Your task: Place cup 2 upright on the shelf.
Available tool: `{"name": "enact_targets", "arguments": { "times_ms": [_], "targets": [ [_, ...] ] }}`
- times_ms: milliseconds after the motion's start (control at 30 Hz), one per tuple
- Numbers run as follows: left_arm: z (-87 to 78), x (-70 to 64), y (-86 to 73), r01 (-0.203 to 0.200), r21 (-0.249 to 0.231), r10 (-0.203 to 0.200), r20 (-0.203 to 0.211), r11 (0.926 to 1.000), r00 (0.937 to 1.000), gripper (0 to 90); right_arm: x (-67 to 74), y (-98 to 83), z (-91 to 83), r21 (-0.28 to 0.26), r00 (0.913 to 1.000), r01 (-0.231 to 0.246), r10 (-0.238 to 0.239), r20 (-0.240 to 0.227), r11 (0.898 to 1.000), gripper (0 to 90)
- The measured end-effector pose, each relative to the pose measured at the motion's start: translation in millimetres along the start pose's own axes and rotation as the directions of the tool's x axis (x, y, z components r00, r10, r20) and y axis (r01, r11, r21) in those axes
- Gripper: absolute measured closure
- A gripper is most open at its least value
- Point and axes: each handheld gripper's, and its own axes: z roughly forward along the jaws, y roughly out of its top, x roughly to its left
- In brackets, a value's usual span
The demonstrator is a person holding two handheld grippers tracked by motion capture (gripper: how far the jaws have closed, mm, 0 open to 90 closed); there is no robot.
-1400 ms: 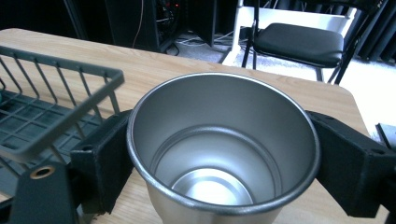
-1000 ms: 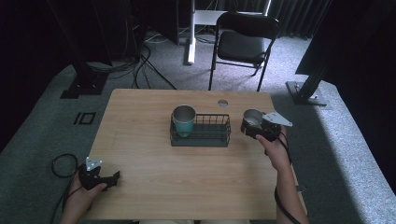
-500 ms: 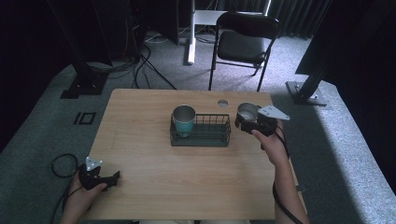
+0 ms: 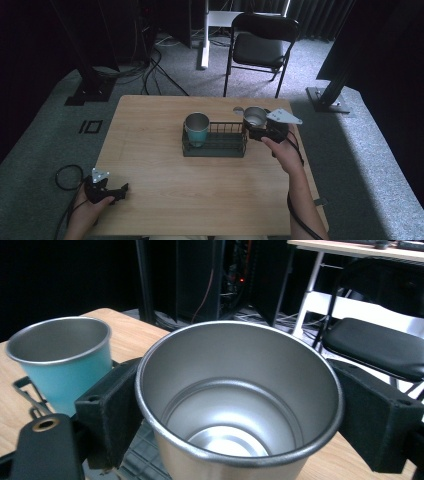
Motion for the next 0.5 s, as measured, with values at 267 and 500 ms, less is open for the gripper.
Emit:
{"name": "enact_targets", "arguments": {
  "times_ms": [267,500],
  "targets": [
    [-0.1,0.1,0.0,-0.002,0.001,0.002,0.0,1.0,1.0,1.3,20.9,11.3,12.5,-0.015,0.998,0.012,-0.013,-0.061,1.0,13.4],
    [-0.1,0.1,0.0,-0.001,0.001,0.001,0.0,1.0,1.0,1.3,34.8,14.0,24.9,-0.018,0.9954,0.013,-0.015,-0.095,1.0,13.4]
  ]
}}
